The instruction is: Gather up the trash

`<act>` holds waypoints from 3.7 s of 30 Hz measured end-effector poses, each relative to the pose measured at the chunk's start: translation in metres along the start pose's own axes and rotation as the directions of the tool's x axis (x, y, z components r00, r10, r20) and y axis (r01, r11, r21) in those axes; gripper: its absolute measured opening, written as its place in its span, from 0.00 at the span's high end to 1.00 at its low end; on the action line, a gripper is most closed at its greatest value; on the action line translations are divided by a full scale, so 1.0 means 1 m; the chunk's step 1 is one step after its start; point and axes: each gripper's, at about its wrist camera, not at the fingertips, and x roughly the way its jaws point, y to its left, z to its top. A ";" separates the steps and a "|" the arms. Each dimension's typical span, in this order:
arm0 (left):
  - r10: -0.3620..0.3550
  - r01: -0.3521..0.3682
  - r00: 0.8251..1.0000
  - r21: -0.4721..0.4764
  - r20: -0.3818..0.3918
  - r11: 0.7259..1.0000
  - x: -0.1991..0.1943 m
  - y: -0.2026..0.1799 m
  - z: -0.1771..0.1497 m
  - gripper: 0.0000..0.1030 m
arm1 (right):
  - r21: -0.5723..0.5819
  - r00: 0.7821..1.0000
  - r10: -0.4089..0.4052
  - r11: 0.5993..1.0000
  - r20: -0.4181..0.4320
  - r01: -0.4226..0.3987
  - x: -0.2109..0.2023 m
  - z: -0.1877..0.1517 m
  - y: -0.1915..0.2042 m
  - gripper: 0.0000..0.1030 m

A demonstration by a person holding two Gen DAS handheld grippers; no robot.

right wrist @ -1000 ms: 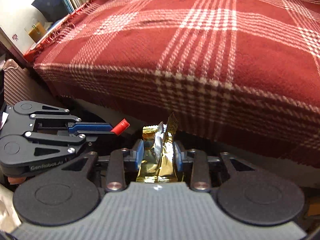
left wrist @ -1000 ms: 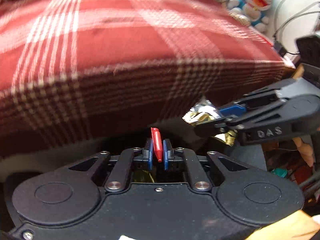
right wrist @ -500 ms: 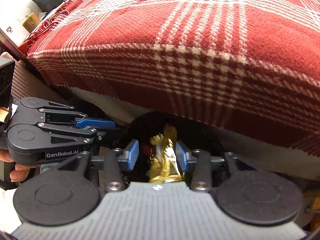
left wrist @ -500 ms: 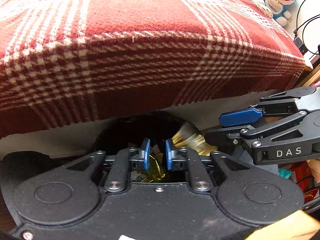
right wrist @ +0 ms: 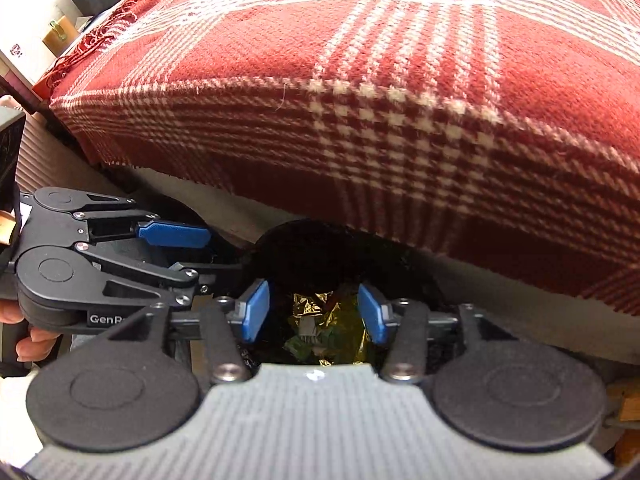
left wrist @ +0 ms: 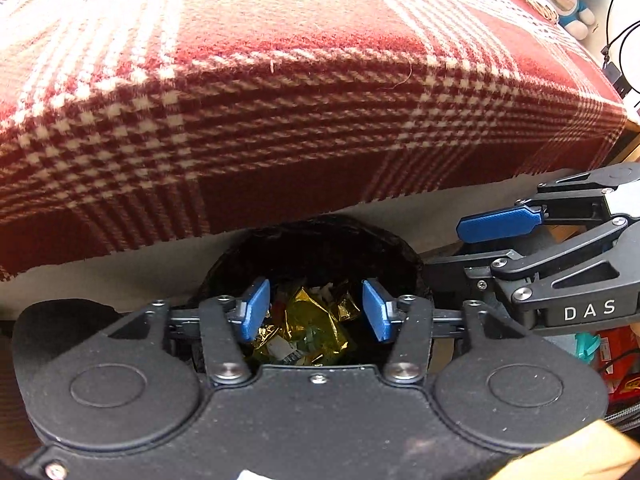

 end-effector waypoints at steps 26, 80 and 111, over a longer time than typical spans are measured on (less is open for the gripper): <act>0.030 -0.041 0.988 -0.069 -0.154 0.997 0.027 0.004 -0.014 0.33 | -0.015 0.998 -0.042 0.999 -0.056 0.041 0.020 -0.008 0.002 0.34; 0.048 -0.072 0.973 -0.100 -0.227 0.992 0.052 0.010 -0.021 0.22 | -0.002 0.992 -0.045 0.999 -0.119 0.045 0.041 -0.008 -0.003 0.32; 0.043 -0.073 0.969 -0.115 -0.242 0.991 0.056 0.012 -0.021 0.22 | 0.002 0.986 -0.047 0.999 -0.159 0.048 0.048 -0.008 -0.003 0.30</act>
